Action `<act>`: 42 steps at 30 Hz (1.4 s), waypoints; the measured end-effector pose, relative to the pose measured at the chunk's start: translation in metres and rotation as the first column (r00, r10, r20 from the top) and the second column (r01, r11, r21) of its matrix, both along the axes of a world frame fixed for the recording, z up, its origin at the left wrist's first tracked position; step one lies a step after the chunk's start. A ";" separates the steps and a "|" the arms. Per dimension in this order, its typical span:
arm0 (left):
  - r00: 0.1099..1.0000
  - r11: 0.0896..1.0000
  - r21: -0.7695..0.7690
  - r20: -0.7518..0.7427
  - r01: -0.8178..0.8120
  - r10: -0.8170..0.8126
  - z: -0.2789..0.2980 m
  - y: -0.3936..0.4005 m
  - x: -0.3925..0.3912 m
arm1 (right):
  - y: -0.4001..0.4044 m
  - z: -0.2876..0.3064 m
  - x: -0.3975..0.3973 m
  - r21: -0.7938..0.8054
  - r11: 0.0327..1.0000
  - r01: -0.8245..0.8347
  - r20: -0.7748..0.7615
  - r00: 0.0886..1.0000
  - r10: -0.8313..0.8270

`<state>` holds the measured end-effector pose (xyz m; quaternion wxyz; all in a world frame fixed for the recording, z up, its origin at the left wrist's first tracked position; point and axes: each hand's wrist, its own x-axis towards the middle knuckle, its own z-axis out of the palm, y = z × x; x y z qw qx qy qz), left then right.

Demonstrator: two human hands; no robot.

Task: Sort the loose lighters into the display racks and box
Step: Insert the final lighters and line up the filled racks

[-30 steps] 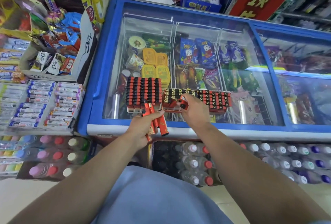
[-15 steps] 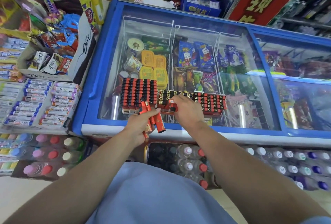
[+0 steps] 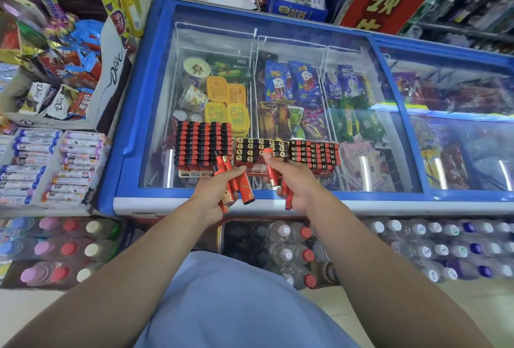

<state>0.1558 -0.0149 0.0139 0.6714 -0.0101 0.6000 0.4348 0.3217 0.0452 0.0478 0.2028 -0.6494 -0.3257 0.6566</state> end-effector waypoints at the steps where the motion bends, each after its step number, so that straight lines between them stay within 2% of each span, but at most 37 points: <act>1: 1.000 1.000 0.001 0.001 0.005 -0.005 0.001 0.000 0.001 | 0.001 -0.001 0.001 -0.043 0.999 0.014 -0.005 1.000 -0.015; 4: 1.000 1.000 0.009 0.005 0.009 -0.009 0.001 -0.001 0.003 | 0.000 -0.005 0.003 -0.151 0.986 0.068 0.009 0.998 -0.067; 7: 1.000 1.000 0.008 0.007 0.017 -0.017 0.000 -0.003 0.003 | -0.001 -0.007 0.006 -0.195 0.979 0.054 -0.116 0.990 -0.077; 9: 1.000 1.000 0.006 0.009 0.012 -0.012 -0.001 -0.003 0.002 | -0.002 -0.007 0.008 -0.184 0.983 0.027 -0.136 0.989 -0.053; 12: 1.000 1.000 0.003 0.009 0.001 -0.001 -0.003 -0.004 0.001 | -0.004 -0.006 0.012 -0.119 0.992 -0.048 -0.061 0.997 0.041; 14: 1.000 1.000 0.000 0.008 -0.001 0.001 -0.004 -0.005 0.001 | -0.005 -0.010 0.013 -0.048 0.997 -0.064 0.067 0.996 0.067; 16: 1.000 1.000 -0.001 0.011 -0.004 0.004 -0.004 -0.006 0.001 | -0.005 -0.018 0.012 0.015 0.999 -0.034 0.191 0.981 0.030; 18: 1.000 1.000 0.007 0.013 -0.006 0.006 -0.003 -0.007 0.001 | -0.006 -0.028 0.007 0.037 0.999 0.025 0.220 0.975 -0.033; 25: 1.000 1.000 0.013 -0.008 -0.014 0.014 -0.002 -0.011 -0.004 | -0.002 -0.042 -0.019 -0.040 0.971 0.234 0.137 0.964 -0.227; 30: 1.000 1.000 0.021 -0.005 -0.022 0.022 -0.002 -0.012 -0.007 | -0.002 -0.042 -0.026 -0.068 0.963 0.259 0.113 0.961 -0.251; 37: 0.999 0.999 0.024 0.012 -0.030 0.030 -0.002 -0.011 -0.010 | -0.002 -0.036 -0.020 -0.094 0.964 0.247 -0.040 0.967 -0.251; 40: 1.000 0.999 0.025 0.009 -0.027 0.027 -0.001 -0.012 -0.011 | 0.000 -0.034 -0.022 -0.083 0.967 0.242 -0.023 0.969 -0.245; 42: 1.000 0.999 0.030 0.003 -0.022 0.022 0.000 -0.012 -0.011 | 0.002 -0.033 -0.027 -0.071 0.971 0.230 0.041 0.973 -0.227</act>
